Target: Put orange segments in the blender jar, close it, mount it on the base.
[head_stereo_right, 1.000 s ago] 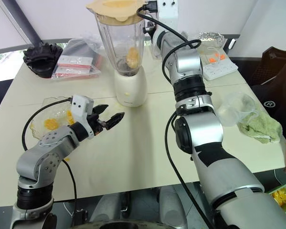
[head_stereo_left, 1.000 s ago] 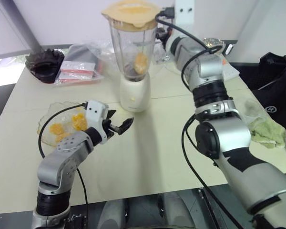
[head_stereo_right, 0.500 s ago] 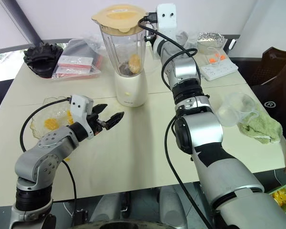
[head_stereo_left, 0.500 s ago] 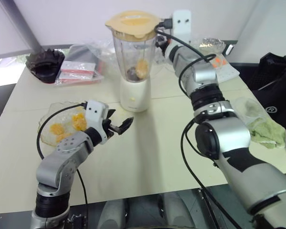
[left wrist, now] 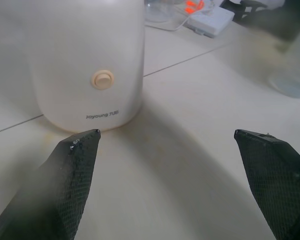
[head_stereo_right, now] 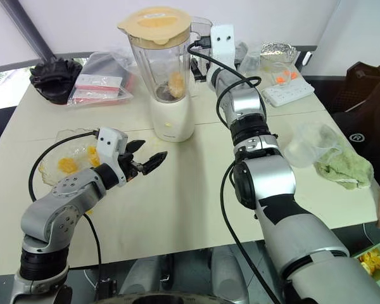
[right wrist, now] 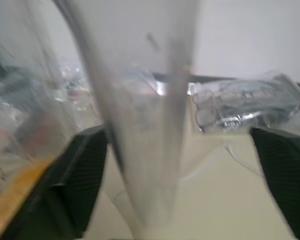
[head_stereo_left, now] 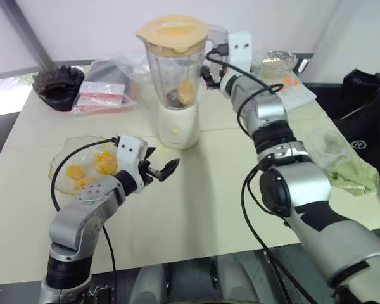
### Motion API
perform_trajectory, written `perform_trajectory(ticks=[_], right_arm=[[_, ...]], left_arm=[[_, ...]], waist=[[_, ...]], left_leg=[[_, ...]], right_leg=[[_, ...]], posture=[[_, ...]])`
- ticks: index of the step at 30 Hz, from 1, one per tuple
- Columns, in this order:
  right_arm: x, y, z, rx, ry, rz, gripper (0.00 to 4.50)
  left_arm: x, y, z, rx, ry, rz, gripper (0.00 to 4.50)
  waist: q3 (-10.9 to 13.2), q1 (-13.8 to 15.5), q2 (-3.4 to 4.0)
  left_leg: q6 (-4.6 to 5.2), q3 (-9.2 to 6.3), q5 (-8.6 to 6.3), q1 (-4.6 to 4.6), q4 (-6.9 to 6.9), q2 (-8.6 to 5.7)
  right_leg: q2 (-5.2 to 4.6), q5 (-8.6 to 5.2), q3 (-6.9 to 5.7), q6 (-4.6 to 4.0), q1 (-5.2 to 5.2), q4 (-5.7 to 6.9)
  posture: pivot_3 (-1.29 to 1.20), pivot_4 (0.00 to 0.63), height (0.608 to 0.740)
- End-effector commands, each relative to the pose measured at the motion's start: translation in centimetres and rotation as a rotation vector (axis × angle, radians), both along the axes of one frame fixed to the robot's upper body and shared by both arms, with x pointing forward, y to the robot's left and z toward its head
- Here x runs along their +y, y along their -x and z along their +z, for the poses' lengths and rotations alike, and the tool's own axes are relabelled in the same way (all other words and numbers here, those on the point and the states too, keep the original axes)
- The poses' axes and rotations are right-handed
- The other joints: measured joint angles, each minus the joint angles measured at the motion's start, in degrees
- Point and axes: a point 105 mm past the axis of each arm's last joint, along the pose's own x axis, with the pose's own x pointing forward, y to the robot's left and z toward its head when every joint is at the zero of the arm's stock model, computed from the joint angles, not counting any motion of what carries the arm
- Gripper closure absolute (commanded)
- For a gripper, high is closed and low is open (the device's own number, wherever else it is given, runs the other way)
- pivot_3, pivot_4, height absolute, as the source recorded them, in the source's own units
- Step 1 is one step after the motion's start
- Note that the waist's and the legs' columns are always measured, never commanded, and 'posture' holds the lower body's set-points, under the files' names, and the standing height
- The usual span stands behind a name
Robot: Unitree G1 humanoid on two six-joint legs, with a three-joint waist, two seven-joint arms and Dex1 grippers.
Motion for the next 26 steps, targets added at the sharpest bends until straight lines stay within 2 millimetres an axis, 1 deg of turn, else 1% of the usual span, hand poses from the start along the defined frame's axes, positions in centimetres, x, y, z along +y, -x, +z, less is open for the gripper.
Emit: perform_trajectory(ticks=[1,4,7,9,12,14,16,17,19,20,22,23,26], right_arm=[[-0.3,0.7,1.4,-0.074,0.029,0.011,0.06],[-1.3,2.1,-1.2,-0.050,0.076,0.069,0.06],[-2.1,4.5,-4.0,-0.011,0.121,0.177,0.06],[-2.8,6.0,-5.0,0.009,0.136,0.221,0.06],[-4.3,8.8,-4.8,0.011,0.126,0.337,0.06],[-4.8,10.1,-4.5,0.009,0.133,0.392,0.06],[-5.4,11.9,-3.4,-0.008,0.143,0.478,0.06],[-5.8,13.3,-2.5,-0.022,0.155,0.552,0.06],[-7.2,15.8,-1.5,-0.028,0.200,0.648,0.06],[-7.2,16.6,-1.3,-0.024,0.217,0.687,0.06],[-6.9,17.6,-1.3,-0.011,0.241,0.737,0.06],[-7.1,17.9,-1.2,0.000,0.245,0.747,0.06],[-7.3,18.5,-1.1,0.008,0.241,0.757,0.06]], left_arm=[[-0.6,0.3,0.9,-0.042,0.003,-0.036,0.00],[-1.0,0.3,1.0,-0.047,0.011,-0.051,0.00],[-1.0,-0.1,0.9,-0.046,0.006,-0.037,0.00],[-0.7,0.0,1.3,-0.060,0.007,-0.036,0.00],[0.2,0.2,1.6,-0.072,-0.009,-0.025,0.00],[0.7,0.3,1.7,-0.081,-0.022,-0.016,0.00],[2.1,0.1,2.6,-0.116,-0.029,0.022,0.00],[3.2,0.0,3.3,-0.125,-0.024,0.051,0.00],[4.0,0.6,4.1,-0.145,-0.028,0.052,0.00],[4.5,0.7,4.2,-0.147,-0.032,0.050,0.00],[5.8,0.9,4.6,-0.148,-0.039,0.057,0.00],[6.3,1.2,5.0,-0.150,-0.040,0.062,0.00],[7.5,2.0,5.7,-0.149,-0.038,0.053,0.00]], waist=[[0.0,0.1,0.00],[0.0,0.5,-0.01],[0.0,0.9,-0.02],[0.0,0.6,-0.01],[0.0,0.3,0.01],[0.0,0.2,0.00],[0.0,0.3,-0.02],[0.0,0.4,-0.02],[0.0,0.5,-0.05],[0.1,0.6,-0.07],[0.1,0.4,-0.10],[0.1,0.3,-0.14],[0.1,0.3,-0.18]], left_leg=[[0.00,-0.03,0.00,0.00,0.00,0.01],[0.00,-0.07,0.00,0.00,-0.01,0.01],[0.00,-0.14,0.00,-0.01,0.01,-0.02],[0.00,-0.06,0.00,-0.01,0.04,-0.07],[0.00,-0.02,0.00,0.00,0.08,-0.07],[0.00,0.00,0.00,0.06,0.08,0.00],[0.00,-0.07,0.00,0.09,0.10,0.06],[0.00,-0.10,0.00,0.10,0.11,0.12],[0.00,-0.15,0.00,0.10,0.11,0.14],[0.00,-0.16,0.00,0.07,0.13,0.15],[0.01,-0.12,-0.01,0.08,0.13,0.14],[0.01,-0.05,-0.01,0.09,0.14,0.15],[0.01,-0.02,-0.01,0.10,0.22,0.16]], right_leg=[[0.02,0.00,-0.01,0.00,0.00,0.01],[0.03,0.00,-0.01,0.00,0.03,0.01],[-0.02,-0.01,-0.04,0.00,0.12,-0.04],[-0.08,-0.01,-0.02,0.01,0.12,-0.06],[-0.05,-0.01,-0.01,0.01,0.10,-0.05],[0.05,-0.02,0.00,0.01,0.11,-0.04],[0.20,-0.12,0.00,-0.18,0.12,-0.02],[0.28,-0.12,0.00,-0.21,0.14,-0.01],[0.33,-0.13,-0.01,-0.23,0.14,0.00],[0.33,-0.15,-0.01,-0.23,0.15,-0.03],[0.29,-0.17,-0.01,-0.25,0.21,-0.12],[0.27,-0.17,0.03,-0.26,0.20,-0.14],[0.27,-0.17,0.03,-0.29,0.20,-0.12]], posture=[[0.00,0.150,0.740],[0.00,0.150,0.740],[0.00,0.150,0.740],[0.00,0.150,0.740],[0.00,0.150,0.740],[0.00,0.150,0.740],[0.00,0.150,0.740],[0.00,0.150,0.740],[0.00,0.150,0.740],[0.00,0.150,0.740],[0.00,0.150,0.740],[0.00,0.150,0.740],[0.00,0.150,0.740]])
